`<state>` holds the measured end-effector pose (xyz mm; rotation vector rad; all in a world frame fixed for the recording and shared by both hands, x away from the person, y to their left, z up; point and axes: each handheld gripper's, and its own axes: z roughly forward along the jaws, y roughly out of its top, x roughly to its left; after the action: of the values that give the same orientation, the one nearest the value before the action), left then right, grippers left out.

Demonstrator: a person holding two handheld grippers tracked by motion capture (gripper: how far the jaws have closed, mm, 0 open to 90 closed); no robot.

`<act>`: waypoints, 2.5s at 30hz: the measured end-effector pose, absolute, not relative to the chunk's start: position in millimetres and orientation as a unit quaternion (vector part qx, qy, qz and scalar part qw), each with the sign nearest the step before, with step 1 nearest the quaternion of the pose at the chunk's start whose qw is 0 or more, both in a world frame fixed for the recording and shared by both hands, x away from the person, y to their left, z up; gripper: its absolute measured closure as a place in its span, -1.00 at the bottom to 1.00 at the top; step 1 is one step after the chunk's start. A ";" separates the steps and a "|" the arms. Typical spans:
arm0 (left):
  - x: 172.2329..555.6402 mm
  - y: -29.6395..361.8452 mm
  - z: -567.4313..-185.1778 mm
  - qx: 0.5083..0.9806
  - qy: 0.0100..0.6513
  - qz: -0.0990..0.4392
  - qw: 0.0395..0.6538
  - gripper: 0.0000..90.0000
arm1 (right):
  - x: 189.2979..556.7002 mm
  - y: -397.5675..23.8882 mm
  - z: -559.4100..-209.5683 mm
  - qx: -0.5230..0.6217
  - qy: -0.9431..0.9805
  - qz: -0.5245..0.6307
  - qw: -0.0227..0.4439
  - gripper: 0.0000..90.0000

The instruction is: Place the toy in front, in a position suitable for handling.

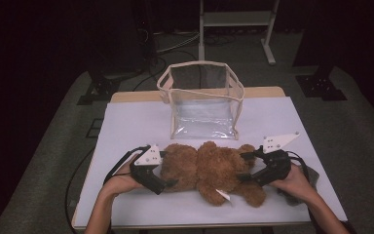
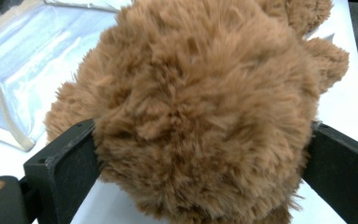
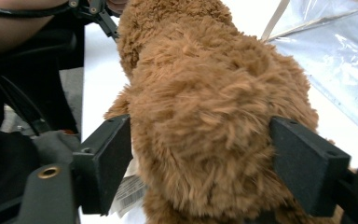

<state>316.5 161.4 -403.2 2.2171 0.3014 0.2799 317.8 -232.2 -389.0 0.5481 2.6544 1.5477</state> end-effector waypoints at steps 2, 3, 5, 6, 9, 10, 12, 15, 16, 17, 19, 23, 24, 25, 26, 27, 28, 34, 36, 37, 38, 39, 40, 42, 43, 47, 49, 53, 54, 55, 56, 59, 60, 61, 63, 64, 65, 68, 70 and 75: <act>316.9 161.1 -405.6 0.889 0.123 0.112 0.426 -0.93 | 318.7 -229.2 -389.6 0.175 0.850 0.496 0.014 -0.54; 317.0 161.1 -406.3 0.889 0.124 0.112 0.426 -0.93 | 318.8 -228.6 -389.7 0.176 0.851 0.494 0.018 -0.53; 317.7 160.5 -407.4 0.889 0.125 0.112 0.427 -0.93 | 319.0 -227.9 -390.5 0.176 0.852 0.492 0.026 -0.53; 317.8 160.0 -407.9 0.888 0.125 0.112 0.427 -0.93 | 319.5 -227.7 -391.2 0.177 0.851 0.494 0.027 -0.53; 316.8 158.8 -407.6 0.887 0.122 0.112 0.431 -0.80 | 318.9 -225.2 -394.3 0.177 0.853 0.490 0.038 -0.51; 316.0 158.6 -407.0 0.887 0.123 0.113 0.430 -0.72 | 318.7 -224.0 -395.7 0.178 0.853 0.489 0.044 -0.48; 314.3 157.5 -405.6 0.886 0.126 0.116 0.431 -0.58 | 317.9 -222.2 -396.2 0.181 0.854 0.484 0.059 -0.34; 311.3 154.4 -403.1 0.885 0.129 0.121 0.431 -0.47 | 318.9 -222.0 -394.2 0.191 0.852 0.483 0.068 -0.16; 310.1 153.4 -402.0 0.886 0.130 0.121 0.429 -0.45 | 319.2 -222.1 -393.4 0.191 0.852 0.484 0.067 -0.10; 309.4 152.5 -400.9 0.886 0.130 0.124 0.427 -0.44 | 319.1 -222.0 -392.5 0.193 0.851 0.485 0.066 -0.03; 307.8 151.0 -398.8 0.886 0.135 0.122 0.427 -0.42 | 319.5 -221.4 -390.9 0.194 0.850 0.486 0.064 0.02; 305.3 149.9 -394.9 0.888 0.135 0.117 0.424 -0.40 | 317.5 -221.9 -386.5 0.194 0.848 0.490 0.058 0.09; 304.4 149.7 -393.7 0.888 0.136 0.115 0.425 -0.38 | 316.8 -222.0 -385.2 0.195 0.847 0.491 0.057 0.11; 303.3 149.3 -392.7 0.887 0.135 0.112 0.427 -0.38 | 316.2 -222.2 -383.8 0.193 0.847 0.492 0.055 0.13; 301.9 149.2 -391.5 0.889 0.133 0.109 0.425 -0.38 | 315.4 -222.2 -382.4 0.193 0.847 0.493 0.053 0.15; 300.5 149.2 -390.3 0.890 0.130 0.109 0.422 -0.37 | 314.5 -222.0 -381.0 0.192 0.847 0.493 0.051 0.16; 298.8 149.4 -389.5 0.891 0.129 0.110 0.422 -0.37 | 313.4 -221.9 -379.7 0.192 0.848 0.491 0.049 0.17; 297.0 155.0 -391.5 0.895 0.130 0.108 0.412 -0.46 | 307.7 -220.9 -382.2 0.188 0.853 0.485 0.044 0.13; 297.7 156.6 -391.6 0.894 0.131 0.107 0.414 -0.53 | 309.5 -224.8 -381.5 0.191 0.850 0.490 0.039 0.06; 298.4 159.8 -391.1 0.892 0.134 0.105 0.419 -0.55 | 311.1 -227.3 -380.1 0.192 0.849 0.491 0.037 0.04; 298.9 162.3 -390.2 0.890 0.135 0.102 0.423 -0.56 | 312.1 -229.3 -378.4 0.196 0.848 0.492 0.034 0.03; 298.7 164.0 -389.5 0.888 0.135 0.102 0.428 -0.57 | 314.3 -233.3 -375.2 0.197 0.844 0.499 0.031 0.03; 298.3 165.7 -388.3 0.886 0.133 0.107 0.432 -0.59 | 315.9 -236.4 -372.1 0.197 0.839 0.506 0.028 0.01; 297.8 168.2 -385.5 0.882 0.135 0.113 0.437 -0.66 | 320.0 -240.1 -365.0 0.200 0.836 0.511 0.023 -0.08; 297.8 169.3 -384.0 0.880 0.137 0.118 0.439 -0.71 | 322.3 -241.1 -361.6 0.201 0.837 0.508 0.024 -0.09; 297.8 174.7 -379.6 0.873 0.144 0.132 0.446 -0.80 | 333.9 -241.5 -351.3 0.199 0.842 0.500 0.023 -0.15; 298.0 178.0 -379.1 0.871 0.148 0.137 0.447 -0.81 | 339.2 -239.9 -346.6 0.197 0.844 0.499 0.021 -0.17; 299.4 186.2 -378.5 0.866 0.157 0.149 0.450 -0.86 | 350.7 -234.1 -337.3 0.193 0.848 0.493 0.017 -0.18; 299.6 188.3 -378.1 0.865 0.160 0.153 0.451 -0.86 | 354.3 -232.5 -335.3 0.192 0.848 0.494 0.013 -0.18; 300.0 190.4 -377.8 0.864 0.164 0.158 0.450 -0.87 | 358.1 -231.0 -333.3 0.191 0.849 0.492 0.010 -0.18; 300.1 192.6 -377.0 0.861 0.170 0.163 0.450 -0.92 | 361.6 -229.5 -331.2 0.190 0.851 0.489 0.012 -0.18; 300.9 200.6 -373.4 0.850 0.188 0.173 0.461 -0.93 | 372.9 -224.7 -325.0 0.191 0.854 0.484 0.013 -0.18; 301.4 203.5 -372.1 0.844 0.197 0.178 0.466 -0.93 | 376.2 -223.3 -322.5 0.192 0.854 0.484 0.015 -0.18; 301.8 206.8 -370.8 0.839 0.207 0.183 0.469 -0.93 | 380.1 -222.0 -319.8 0.191 0.855 0.483 0.016 -0.18; 303.2 213.3 -368.7 0.828 0.224 0.195 0.475 -0.93 | 387.1 -218.6 -314.5 0.191 0.856 0.481 0.016 -0.18; 303.1 216.0 -368.2 0.824 0.229 0.200 0.479 -0.93 | 390.2 -216.8 -312.0 0.190 0.856 0.482 0.018 -0.18; 302.9 218.6 -367.7 0.821 0.232 0.207 0.479 -0.93 | 392.9 -214.8 -309.3 0.189 0.856 0.481 0.017 -0.18; 302.5 223.2 -367.0 0.814 0.241 0.218 0.481 -0.93 | 400.2 -208.7 -301.9 0.184 0.858 0.479 0.022 -0.18; 303.0 224.1 -367.0 0.807 0.249 0.223 0.486 -0.93 | 404.3 -204.3 -297.9 0.181 0.861 0.475 0.026 -0.18; 305.5 224.2 -369.9 0.804 0.265 0.239 0.476 -0.93 | 410.3 -193.9 -289.4 0.176 0.867 0.465 0.033 -0.18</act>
<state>305.5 224.2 -369.9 1.9643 0.6484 0.5839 410.3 -193.9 -289.4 0.5404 2.6688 1.4305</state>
